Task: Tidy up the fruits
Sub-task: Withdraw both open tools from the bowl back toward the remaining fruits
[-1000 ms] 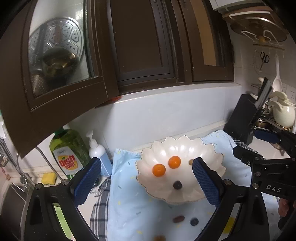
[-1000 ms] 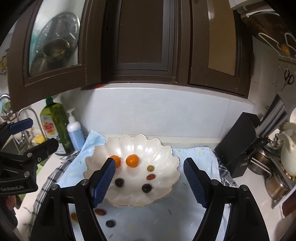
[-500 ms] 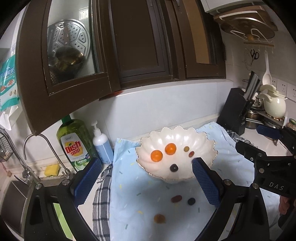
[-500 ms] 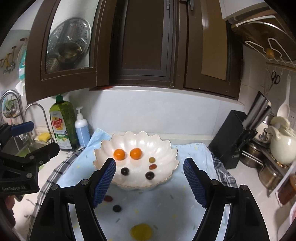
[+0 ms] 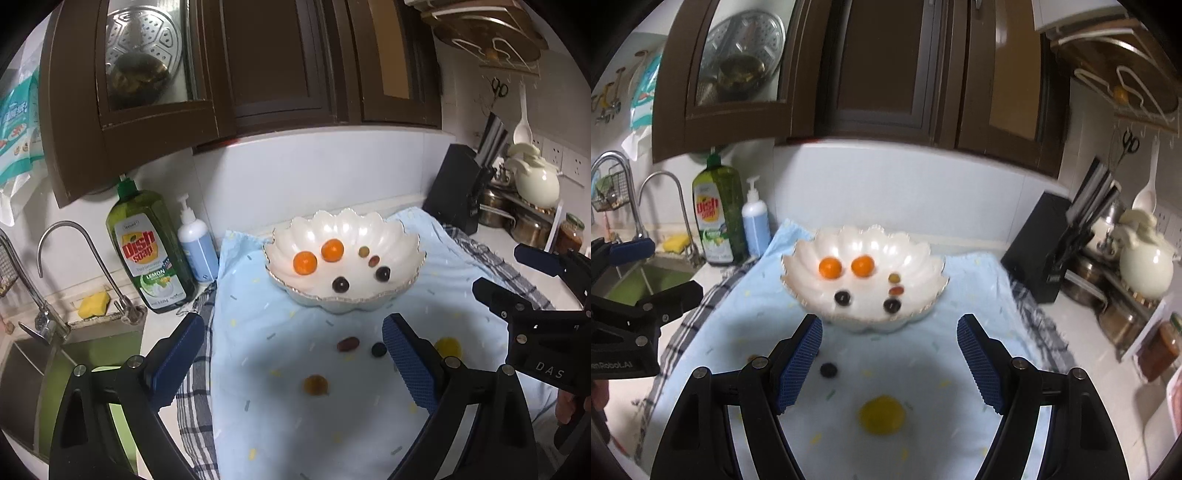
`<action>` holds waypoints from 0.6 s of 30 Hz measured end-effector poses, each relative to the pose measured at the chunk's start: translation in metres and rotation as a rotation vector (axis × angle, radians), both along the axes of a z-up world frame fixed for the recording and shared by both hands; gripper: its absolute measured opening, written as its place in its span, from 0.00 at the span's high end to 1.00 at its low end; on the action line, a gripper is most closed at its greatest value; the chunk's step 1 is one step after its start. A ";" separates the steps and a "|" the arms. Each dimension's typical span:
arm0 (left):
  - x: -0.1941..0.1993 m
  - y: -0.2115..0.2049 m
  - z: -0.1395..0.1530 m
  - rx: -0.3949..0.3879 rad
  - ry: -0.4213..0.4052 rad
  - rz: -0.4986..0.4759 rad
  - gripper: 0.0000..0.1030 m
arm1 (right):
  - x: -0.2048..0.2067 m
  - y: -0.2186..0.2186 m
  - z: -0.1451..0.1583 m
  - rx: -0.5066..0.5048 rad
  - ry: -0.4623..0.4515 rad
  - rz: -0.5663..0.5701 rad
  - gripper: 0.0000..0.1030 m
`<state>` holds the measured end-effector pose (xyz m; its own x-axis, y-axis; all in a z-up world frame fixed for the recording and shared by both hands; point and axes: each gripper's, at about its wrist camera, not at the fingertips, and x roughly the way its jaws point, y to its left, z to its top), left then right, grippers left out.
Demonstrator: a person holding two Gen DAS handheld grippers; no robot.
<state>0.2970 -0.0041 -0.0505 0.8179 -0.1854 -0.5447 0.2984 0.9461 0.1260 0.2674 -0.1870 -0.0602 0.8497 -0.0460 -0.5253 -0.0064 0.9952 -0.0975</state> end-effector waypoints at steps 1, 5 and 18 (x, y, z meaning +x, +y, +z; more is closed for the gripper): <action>-0.001 0.001 -0.003 0.004 -0.002 -0.006 0.04 | -0.001 0.001 -0.005 0.007 0.014 -0.004 0.26; -0.004 0.004 -0.016 0.015 0.000 -0.019 0.05 | -0.004 0.003 -0.020 0.014 0.051 -0.023 0.26; 0.002 0.001 -0.068 0.047 0.081 -0.047 0.17 | -0.010 0.000 -0.062 0.009 0.131 -0.079 0.26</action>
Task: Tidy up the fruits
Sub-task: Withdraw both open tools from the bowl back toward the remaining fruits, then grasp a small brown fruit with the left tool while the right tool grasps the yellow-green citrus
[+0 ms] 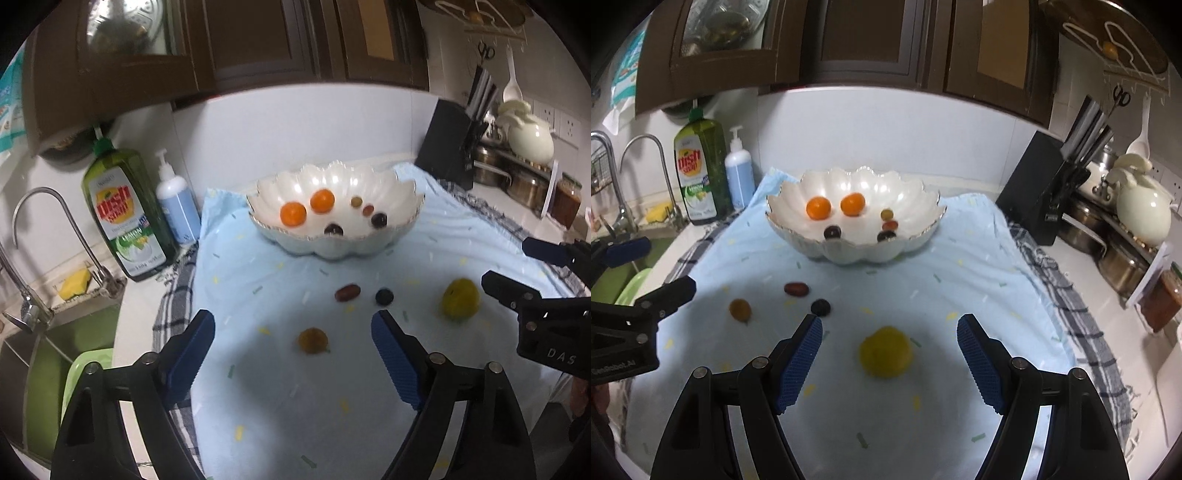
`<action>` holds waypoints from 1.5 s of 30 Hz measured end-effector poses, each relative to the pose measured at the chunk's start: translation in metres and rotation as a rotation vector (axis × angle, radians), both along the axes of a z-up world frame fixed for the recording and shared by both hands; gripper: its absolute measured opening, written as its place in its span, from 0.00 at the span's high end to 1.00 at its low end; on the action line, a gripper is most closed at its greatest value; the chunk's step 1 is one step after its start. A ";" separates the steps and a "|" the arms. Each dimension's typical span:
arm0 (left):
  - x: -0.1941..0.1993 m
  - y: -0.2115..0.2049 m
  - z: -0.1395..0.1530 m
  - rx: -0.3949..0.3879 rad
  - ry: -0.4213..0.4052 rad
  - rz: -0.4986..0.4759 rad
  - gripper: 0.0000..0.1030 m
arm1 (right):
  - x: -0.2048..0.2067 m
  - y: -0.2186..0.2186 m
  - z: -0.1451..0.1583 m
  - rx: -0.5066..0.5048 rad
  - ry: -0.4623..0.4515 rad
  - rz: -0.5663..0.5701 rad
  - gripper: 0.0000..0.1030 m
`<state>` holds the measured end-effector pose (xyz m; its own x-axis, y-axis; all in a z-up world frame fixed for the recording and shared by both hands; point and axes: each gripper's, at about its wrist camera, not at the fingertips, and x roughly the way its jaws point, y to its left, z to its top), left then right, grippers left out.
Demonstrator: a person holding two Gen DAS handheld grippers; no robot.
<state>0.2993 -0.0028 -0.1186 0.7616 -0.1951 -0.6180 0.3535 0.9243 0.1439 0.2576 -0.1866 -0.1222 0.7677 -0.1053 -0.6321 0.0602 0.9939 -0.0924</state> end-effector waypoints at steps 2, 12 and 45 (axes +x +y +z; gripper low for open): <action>0.004 -0.001 -0.009 0.009 0.022 -0.006 0.19 | 0.002 -0.001 -0.007 0.006 0.015 -0.002 0.26; 0.026 -0.010 -0.046 0.018 0.146 -0.026 0.33 | 0.019 -0.009 -0.038 0.025 0.094 -0.014 0.26; 0.055 -0.023 -0.077 0.022 0.231 -0.014 0.73 | 0.047 -0.018 -0.069 0.096 0.190 0.034 0.51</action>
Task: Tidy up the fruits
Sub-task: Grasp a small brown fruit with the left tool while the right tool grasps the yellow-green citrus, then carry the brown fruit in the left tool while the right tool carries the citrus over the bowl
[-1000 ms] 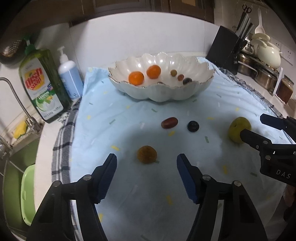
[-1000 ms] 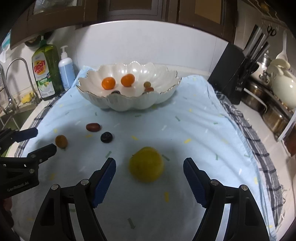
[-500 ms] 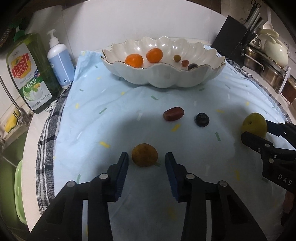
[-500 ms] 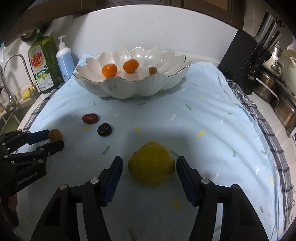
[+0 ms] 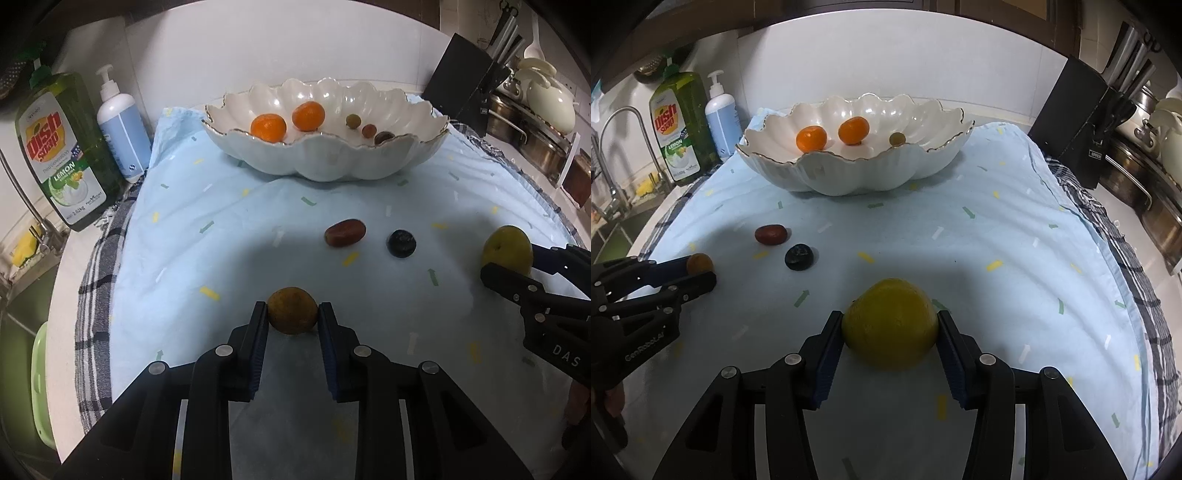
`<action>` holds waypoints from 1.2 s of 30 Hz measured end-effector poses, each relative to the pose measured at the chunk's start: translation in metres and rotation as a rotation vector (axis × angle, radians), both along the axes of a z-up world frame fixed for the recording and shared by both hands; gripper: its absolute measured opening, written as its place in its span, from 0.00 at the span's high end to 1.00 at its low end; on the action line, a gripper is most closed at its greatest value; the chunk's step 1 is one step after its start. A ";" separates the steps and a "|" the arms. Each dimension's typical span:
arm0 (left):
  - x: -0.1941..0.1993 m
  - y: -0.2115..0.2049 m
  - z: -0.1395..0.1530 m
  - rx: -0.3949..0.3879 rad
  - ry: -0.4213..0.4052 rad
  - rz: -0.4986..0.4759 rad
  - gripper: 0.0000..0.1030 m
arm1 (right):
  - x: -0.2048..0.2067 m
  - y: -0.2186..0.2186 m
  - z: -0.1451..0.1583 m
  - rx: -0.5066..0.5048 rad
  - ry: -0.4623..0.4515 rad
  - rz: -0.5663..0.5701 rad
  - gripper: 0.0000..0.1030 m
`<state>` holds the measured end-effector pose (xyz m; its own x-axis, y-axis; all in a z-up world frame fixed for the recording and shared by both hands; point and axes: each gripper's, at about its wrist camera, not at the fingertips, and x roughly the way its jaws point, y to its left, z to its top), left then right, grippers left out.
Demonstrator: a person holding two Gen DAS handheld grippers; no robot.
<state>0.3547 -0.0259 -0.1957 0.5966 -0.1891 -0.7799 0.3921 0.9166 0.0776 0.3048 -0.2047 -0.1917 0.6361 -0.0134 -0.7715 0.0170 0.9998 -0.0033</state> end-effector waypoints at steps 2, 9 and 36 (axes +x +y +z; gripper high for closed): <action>-0.001 0.000 0.004 -0.005 -0.007 0.001 0.73 | -0.001 0.000 0.003 0.003 -0.009 0.006 0.51; -0.012 0.001 0.022 -0.032 -0.046 0.012 0.73 | -0.008 0.001 0.020 0.004 -0.053 0.021 0.51; -0.038 -0.012 0.115 -0.099 -0.314 -0.006 0.73 | -0.015 -0.011 0.111 0.048 -0.295 0.075 0.51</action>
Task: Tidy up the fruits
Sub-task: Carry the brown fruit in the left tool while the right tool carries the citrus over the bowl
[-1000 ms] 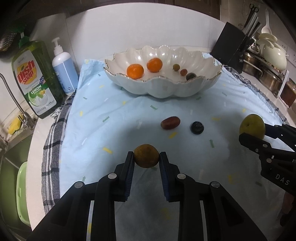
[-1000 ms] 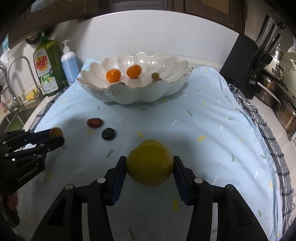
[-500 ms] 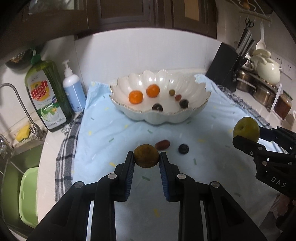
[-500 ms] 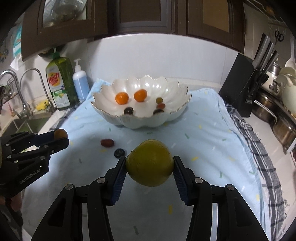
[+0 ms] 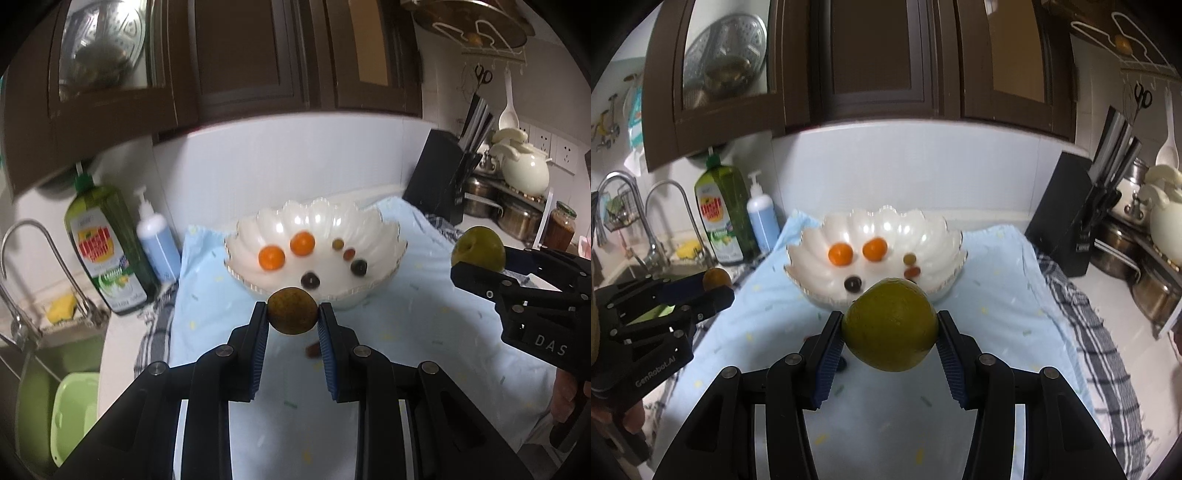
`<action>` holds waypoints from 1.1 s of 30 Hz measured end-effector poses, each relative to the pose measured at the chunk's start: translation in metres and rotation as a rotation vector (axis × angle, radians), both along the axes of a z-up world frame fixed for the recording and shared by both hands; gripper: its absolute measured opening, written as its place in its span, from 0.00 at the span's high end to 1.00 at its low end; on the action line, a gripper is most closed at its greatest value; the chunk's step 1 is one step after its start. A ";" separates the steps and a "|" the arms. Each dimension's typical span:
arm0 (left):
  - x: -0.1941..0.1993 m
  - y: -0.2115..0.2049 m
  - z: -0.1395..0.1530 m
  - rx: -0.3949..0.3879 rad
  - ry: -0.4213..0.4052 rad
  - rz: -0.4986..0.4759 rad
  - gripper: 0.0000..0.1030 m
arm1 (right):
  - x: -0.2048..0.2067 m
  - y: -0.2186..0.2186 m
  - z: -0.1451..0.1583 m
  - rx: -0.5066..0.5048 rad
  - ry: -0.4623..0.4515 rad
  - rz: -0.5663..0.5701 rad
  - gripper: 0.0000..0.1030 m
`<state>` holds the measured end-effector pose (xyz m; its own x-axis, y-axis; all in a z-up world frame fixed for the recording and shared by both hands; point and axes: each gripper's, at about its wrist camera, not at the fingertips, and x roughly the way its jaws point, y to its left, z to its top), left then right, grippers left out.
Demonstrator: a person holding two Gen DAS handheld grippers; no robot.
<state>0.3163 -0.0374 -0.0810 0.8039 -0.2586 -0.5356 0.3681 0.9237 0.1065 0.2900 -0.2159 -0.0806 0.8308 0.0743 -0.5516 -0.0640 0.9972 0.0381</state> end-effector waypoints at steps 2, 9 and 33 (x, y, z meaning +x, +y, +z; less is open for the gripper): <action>0.001 -0.003 0.006 -0.001 -0.019 -0.001 0.73 | 0.004 -0.002 0.006 0.006 -0.019 0.005 0.51; 0.015 -0.011 0.025 -0.014 -0.072 0.000 0.73 | 0.022 -0.005 0.022 0.002 -0.066 0.015 0.51; 0.147 -0.037 0.043 -0.017 -0.029 0.039 0.73 | 0.157 -0.010 0.027 0.009 0.000 0.069 0.51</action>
<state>0.4630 -0.0742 -0.0381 0.8286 -0.2357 -0.5079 0.3287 0.9391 0.1004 0.4468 -0.2263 -0.0540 0.8234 0.1369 -0.5508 -0.1329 0.9900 0.0474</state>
